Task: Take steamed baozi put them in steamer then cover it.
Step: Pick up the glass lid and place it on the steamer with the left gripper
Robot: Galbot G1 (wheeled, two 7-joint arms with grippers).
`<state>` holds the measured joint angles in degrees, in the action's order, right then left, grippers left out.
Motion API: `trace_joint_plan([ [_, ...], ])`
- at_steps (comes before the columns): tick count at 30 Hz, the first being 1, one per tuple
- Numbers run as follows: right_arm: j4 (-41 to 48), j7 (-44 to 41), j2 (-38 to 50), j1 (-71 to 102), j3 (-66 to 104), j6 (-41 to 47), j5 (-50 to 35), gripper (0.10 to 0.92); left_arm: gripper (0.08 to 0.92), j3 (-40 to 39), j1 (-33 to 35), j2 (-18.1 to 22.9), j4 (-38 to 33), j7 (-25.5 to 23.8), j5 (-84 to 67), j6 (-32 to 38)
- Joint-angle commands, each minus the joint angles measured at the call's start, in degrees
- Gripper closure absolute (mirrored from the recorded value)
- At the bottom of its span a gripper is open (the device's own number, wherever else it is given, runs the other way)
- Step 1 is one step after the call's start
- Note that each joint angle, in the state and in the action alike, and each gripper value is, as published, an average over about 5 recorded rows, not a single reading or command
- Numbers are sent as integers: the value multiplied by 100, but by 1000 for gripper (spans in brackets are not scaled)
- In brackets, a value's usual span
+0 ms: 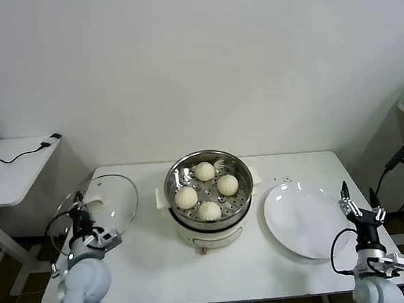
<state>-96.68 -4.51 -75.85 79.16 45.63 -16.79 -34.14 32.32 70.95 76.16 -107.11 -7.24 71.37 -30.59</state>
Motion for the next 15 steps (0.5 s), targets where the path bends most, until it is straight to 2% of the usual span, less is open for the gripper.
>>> trace_joint_plan([
  [1, -390, 69, -63, 174, 71, 236, 164, 203, 835, -1491, -739, 599, -1328, -1739, 1413, -1441],
  [7, -497, 30, -102, 288, 177, 259, 241, 203, 835, -2359, -1319, 1123, -798, -1810, 1707, -1441],
  [15, -348, 17, -152, 272, 291, 215, 267, 203, 835, -3149, -2152, 1859, 314, -1705, 1979, -1441],
])
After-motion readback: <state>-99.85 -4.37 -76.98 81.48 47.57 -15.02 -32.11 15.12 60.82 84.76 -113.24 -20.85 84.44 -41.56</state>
